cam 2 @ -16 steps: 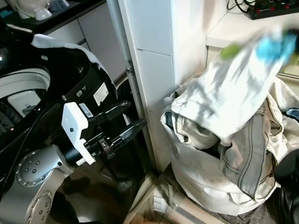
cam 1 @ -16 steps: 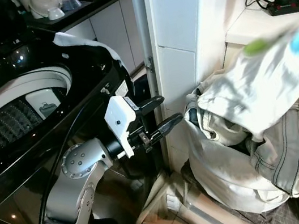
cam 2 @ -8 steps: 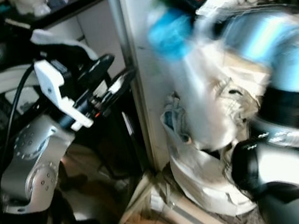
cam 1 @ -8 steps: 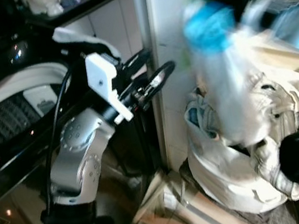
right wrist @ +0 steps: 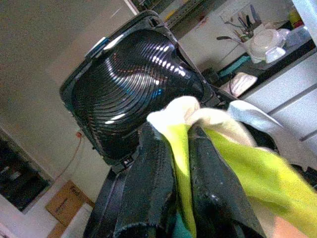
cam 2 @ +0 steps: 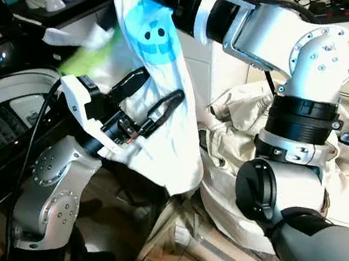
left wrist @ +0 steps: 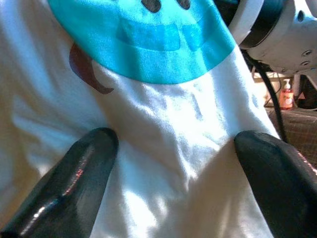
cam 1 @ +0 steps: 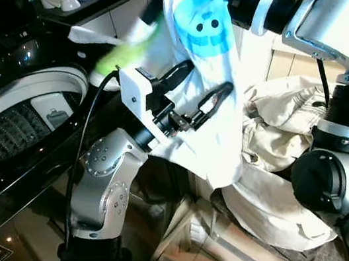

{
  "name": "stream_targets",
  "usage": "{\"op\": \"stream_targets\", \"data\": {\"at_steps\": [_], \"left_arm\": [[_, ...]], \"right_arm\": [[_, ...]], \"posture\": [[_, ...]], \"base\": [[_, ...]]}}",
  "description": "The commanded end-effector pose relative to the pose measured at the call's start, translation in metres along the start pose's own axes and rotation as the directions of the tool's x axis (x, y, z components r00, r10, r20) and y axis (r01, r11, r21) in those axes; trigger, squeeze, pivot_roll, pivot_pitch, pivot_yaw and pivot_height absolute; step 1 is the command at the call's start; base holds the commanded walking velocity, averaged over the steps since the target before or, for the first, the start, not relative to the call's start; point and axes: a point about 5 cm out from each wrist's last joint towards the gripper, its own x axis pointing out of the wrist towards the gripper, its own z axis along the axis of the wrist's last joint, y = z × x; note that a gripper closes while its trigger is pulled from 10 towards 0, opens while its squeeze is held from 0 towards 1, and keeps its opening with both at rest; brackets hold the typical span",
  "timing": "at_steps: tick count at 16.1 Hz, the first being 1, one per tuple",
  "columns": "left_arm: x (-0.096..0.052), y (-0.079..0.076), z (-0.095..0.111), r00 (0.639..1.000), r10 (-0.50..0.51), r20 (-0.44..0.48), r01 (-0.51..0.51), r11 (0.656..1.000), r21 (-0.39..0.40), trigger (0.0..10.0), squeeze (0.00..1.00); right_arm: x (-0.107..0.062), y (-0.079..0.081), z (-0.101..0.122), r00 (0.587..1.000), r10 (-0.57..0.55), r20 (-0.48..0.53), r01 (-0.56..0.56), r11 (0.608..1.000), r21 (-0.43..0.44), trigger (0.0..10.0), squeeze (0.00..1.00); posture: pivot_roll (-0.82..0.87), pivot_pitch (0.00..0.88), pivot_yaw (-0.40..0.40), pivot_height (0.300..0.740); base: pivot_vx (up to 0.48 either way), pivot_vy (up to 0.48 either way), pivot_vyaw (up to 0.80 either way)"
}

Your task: Clothes washing

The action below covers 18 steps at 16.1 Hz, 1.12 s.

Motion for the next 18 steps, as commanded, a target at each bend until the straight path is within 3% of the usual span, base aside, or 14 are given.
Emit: {"op": "stream_targets", "data": {"at_steps": [1, 3, 5, 6, 7, 11, 12, 13, 14, 15, 16, 17, 18], "left_arm": [[0.005, 0.004, 0.004, 0.998, 0.055, 0.022, -0.056, 0.997, 0.046, 10.0, 1.0], [0.012, 0.003, 0.009, 0.995, 0.072, 0.071, -0.074, 0.997, 0.019, 10.0, 1.0], [0.017, -0.001, 0.003, 0.997, 0.067, 0.038, -0.068, 0.998, 0.018, 10.0, 1.0], [0.019, 0.001, -0.003, 0.996, 0.094, -0.004, -0.094, 0.994, 0.052, 10.0, 1.0], [0.022, 0.008, -0.009, 0.981, 0.19, -0.041, -0.184, 0.977, 0.111, 10.0, 1.0], [0.019, 0.019, -0.005, 0.963, 0.271, -0.004, -0.267, 0.95, 0.162, 10.0, 1.0], [0.016, 0.027, -0.004, 0.94, 0.341, -0.004, -0.335, 0.924, 0.186, 10.0, 1.0], [0.014, 0.033, -0.004, 0.923, 0.385, 0.001, -0.378, 0.904, 0.2, 8.5, 1.0], [0.011, 0.037, -0.004, 0.912, 0.41, 0.006, -0.402, 0.893, 0.203, 0.0, 1.0], [0.01, 0.038, -0.004, 0.911, 0.412, 0.008, -0.405, 0.892, 0.2, 0.0, 1.0], [0.007, 0.041, -0.004, 0.9, 0.436, 0.008, -0.428, 0.882, 0.198, 0.0, 0.42], [0.003, 0.045, -0.005, 0.883, 0.47, 0.005, -0.462, 0.865, 0.196, 0.0, 0.0], [0.003, 0.046, -0.005, 0.878, 0.478, 0.006, -0.469, 0.86, 0.198, 0.0, 0.0]], "right_arm": [[-0.001, 0.005, -0.007, 1.0, 0.025, -0.015, -0.025, 1.0, 0.012, 0.0, 0.0], [-0.001, 0.006, -0.015, 0.999, 0.018, -0.029, -0.017, 0.999, 0.028, 0.0, 0.0], [-0.001, 0.006, -0.019, 0.999, 0.01, -0.033, -0.008, 0.999, 0.044, 0.0, 0.0], [-0.001, 0.007, -0.021, 0.999, 0.015, -0.035, -0.013, 0.999, 0.049, 0.0, 0.0], [-0.001, 0.01, -0.023, 0.999, 0.021, -0.04, -0.019, 0.998, 0.054, 0.0, 0.0], [-0.003, 0.008, -0.025, 0.999, -0.01, -0.041, 0.013, 0.998, 0.063, 0.0, 0.0], [-0.005, 0.005, -0.024, 0.999, -0.027, -0.038, 0.029, 0.998, 0.064, 0.0, 0.0], [-0.006, 0.004, -0.024, 0.999, -0.039, -0.034, 0.041, 0.997, 0.068, 0.0, 0.0], [-0.008, 0.002, -0.024, 0.998, -0.054, -0.03, 0.056, 0.996, 0.071, 0.0, 0.0], [-0.009, 0.001, -0.024, 0.998, -0.058, -0.028, 0.06, 0.996, 0.073, 0.0, 0.0], [-0.011, 0.0, -0.024, 0.997, -0.069, -0.025, 0.071, 0.995, 0.077, 0.0, 0.0], [-0.013, -0.003, -0.024, 0.996, -0.086, -0.022, 0.087, 0.993, 0.082, 0.0, 0.0], [-0.014, -0.004, -0.024, 0.996, -0.088, -0.022, 0.09, 0.992, 0.083, 0.0, 0.0]], "posture": [[-0.02, 0.0, 0.008, 0.74], [-0.03, 0.0, 0.014, 0.74], [-0.03, 0.0, 0.019, 0.74], [-0.03, 0.0, 0.019, 0.74], [-0.03, 0.0, 0.02, 0.74], [-0.03, 0.0, 0.018, 0.74], [-0.03, 0.0, 0.016, 0.74], [-0.03, 0.0, 0.016, 0.74], [-0.03, 0.0, 0.016, 0.74], [-0.03, 0.0, 0.014, 0.74], [-0.03, 0.0, 0.014, 0.74], [-0.02, 0.0, 0.013, 0.74], [-0.02, 0.0, 0.013, 0.74]], "base": [[0.0, 0.0, 0.0], [0.0, 0.0, 0.0], [0.0, 0.0, 0.0], [0.0, 0.0, 0.0], [0.0, 0.0, 0.0], [0.0, 0.0, 0.0], [0.0, 0.0, 0.0], [0.0, 0.0, 0.0], [0.0, 0.0, 0.0], [0.0, 0.0, 0.0], [0.0, 0.0, 0.0], [0.0, 0.0, 0.0], [0.0, 0.0, 0.0]]}}
